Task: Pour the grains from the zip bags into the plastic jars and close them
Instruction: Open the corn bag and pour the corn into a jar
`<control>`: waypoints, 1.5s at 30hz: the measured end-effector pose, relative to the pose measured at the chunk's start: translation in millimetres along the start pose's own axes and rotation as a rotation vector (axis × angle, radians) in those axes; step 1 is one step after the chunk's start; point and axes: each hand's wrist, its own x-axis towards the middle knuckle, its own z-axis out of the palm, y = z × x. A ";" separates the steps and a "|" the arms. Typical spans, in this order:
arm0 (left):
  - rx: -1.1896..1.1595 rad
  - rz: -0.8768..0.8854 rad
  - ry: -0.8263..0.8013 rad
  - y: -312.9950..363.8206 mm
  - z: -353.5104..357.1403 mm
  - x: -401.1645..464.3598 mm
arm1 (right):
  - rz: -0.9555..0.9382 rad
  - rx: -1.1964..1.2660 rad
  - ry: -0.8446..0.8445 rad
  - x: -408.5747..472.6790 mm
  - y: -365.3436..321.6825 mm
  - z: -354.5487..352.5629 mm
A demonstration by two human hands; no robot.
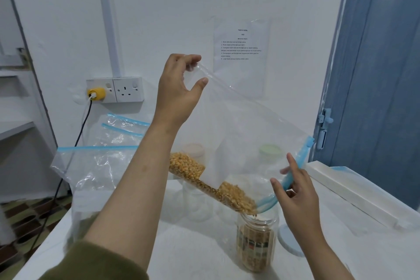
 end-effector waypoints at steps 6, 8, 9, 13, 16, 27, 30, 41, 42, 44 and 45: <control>0.000 0.001 0.012 -0.8 1.1 -1.3 | 0.025 0.022 0.008 0.0 -3.2 1.4; -0.002 0.003 0.012 -0.2 1.4 -1.6 | 0.041 0.025 0.021 0.1 -4.8 2.2; -0.004 0.004 0.011 0.2 1.6 -1.7 | 0.050 0.028 0.030 -0.3 -5.6 2.8; -0.011 0.006 0.011 1.5 2.7 -2.8 | 0.065 -0.002 0.084 -1.0 -6.2 4.3; -0.009 0.012 0.010 1.7 3.9 -3.9 | 0.054 -0.079 0.105 3.1 -5.0 4.3; 0.002 0.014 0.008 3.3 5.5 -5.2 | -0.440 -0.492 0.101 35.2 -18.9 15.1; 0.003 0.013 0.004 3.2 5.1 -6.5 | -0.474 -0.473 0.093 51.4 -36.9 24.9; 0.020 0.013 -0.022 8.8 7.2 -9.9 | -0.535 -0.458 -0.024 99.3 -101.5 41.8; 0.022 0.013 -0.023 9.4 7.3 -10.1 | -0.534 -0.449 -0.053 101.6 -104.0 42.2; 0.025 0.019 -0.025 10.2 7.3 -10.3 | -0.524 -0.413 -0.125 105.8 -106.8 42.0; 0.025 0.021 -0.026 10.3 7.0 -10.3 | -0.518 -0.387 -0.164 107.4 -107.1 42.1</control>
